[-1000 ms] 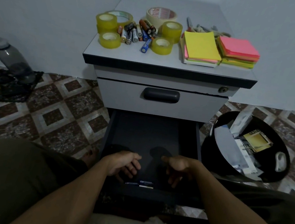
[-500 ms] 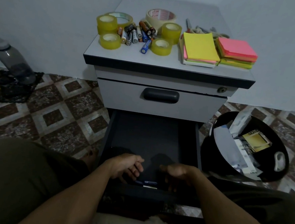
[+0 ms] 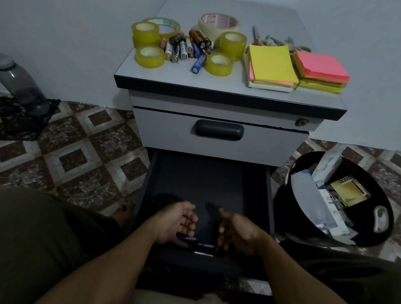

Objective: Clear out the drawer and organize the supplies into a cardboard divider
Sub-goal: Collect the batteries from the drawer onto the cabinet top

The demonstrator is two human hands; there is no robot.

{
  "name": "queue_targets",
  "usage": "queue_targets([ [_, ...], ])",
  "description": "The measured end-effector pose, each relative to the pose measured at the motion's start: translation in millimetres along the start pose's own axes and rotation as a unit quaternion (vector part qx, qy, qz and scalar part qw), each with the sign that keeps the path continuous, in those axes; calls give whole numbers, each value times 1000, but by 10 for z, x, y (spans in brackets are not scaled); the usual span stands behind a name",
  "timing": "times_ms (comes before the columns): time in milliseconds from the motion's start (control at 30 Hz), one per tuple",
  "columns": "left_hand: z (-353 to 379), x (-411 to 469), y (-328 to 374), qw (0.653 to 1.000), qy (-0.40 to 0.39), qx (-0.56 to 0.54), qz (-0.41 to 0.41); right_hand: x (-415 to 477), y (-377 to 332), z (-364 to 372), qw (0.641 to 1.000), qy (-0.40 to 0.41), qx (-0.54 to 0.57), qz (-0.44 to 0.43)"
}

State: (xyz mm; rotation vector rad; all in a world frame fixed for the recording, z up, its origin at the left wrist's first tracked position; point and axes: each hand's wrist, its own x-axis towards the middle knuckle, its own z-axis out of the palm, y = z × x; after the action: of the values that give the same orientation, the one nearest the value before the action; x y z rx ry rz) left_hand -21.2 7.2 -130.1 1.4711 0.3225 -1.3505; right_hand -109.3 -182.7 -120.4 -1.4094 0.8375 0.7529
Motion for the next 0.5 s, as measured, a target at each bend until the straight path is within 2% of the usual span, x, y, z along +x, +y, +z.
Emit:
queue_targets([
  [200,124,-35,8,997,-45,47,-31,9,24,106,996,-11,65,-54],
  [333,127,-18,2,999,-40,-16,-20,37,46,141,992,-14,111,-57],
  [500,35,-24,29,992,11,-111,49,83,17,62,977,-13,201,-71],
])
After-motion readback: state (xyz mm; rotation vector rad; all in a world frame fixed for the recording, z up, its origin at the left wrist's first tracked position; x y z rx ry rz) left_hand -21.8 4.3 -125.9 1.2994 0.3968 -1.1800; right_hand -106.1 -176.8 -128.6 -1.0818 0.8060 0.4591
